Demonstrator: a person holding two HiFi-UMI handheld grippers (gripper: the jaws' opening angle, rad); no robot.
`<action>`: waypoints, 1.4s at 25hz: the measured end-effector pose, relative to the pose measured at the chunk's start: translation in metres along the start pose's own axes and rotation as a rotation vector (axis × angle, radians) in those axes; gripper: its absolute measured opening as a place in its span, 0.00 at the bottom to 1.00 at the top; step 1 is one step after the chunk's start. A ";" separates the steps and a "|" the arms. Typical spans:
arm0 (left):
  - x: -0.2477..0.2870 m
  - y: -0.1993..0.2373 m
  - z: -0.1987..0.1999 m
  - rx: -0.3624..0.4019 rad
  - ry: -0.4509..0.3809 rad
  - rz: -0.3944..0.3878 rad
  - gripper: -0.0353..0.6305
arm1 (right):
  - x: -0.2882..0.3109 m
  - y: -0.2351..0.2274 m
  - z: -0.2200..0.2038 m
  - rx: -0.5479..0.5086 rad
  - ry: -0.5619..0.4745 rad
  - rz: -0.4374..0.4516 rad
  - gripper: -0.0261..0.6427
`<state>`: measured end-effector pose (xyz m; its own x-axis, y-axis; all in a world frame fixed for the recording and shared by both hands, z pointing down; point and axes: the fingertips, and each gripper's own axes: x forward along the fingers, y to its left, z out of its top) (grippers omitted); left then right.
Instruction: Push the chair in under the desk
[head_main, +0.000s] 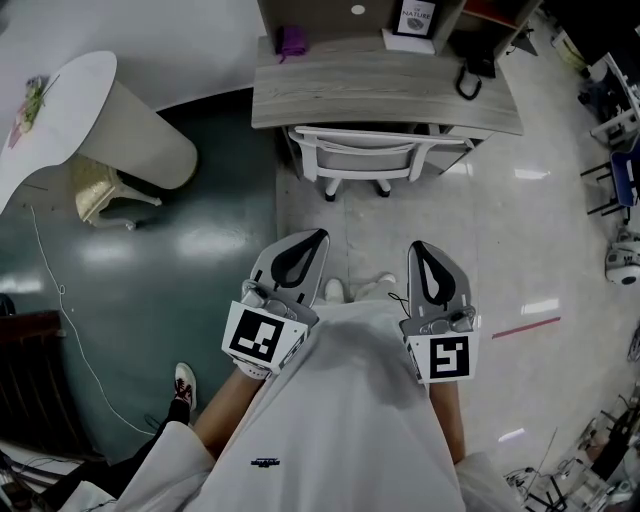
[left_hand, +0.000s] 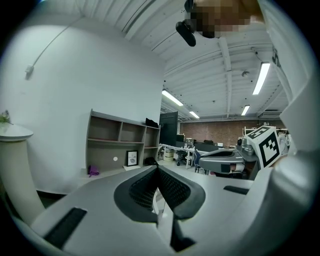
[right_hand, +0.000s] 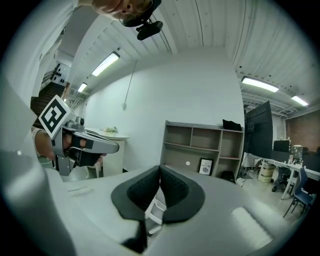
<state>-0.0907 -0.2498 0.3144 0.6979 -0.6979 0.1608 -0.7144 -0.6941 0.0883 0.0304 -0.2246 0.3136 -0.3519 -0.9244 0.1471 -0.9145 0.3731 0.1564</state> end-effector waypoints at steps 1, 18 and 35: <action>0.000 0.000 0.000 0.000 -0.003 0.002 0.06 | 0.000 0.000 -0.001 0.008 0.000 -0.002 0.06; -0.002 -0.007 -0.004 0.019 0.003 -0.016 0.06 | -0.002 0.003 -0.012 0.047 0.010 0.080 0.06; -0.003 -0.024 -0.011 0.040 0.055 -0.060 0.06 | -0.005 0.044 -0.012 -0.041 0.038 0.224 0.06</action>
<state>-0.0761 -0.2286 0.3230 0.7345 -0.6451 0.2106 -0.6684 -0.7413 0.0604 -0.0054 -0.2023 0.3312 -0.5370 -0.8145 0.2195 -0.8050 0.5726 0.1554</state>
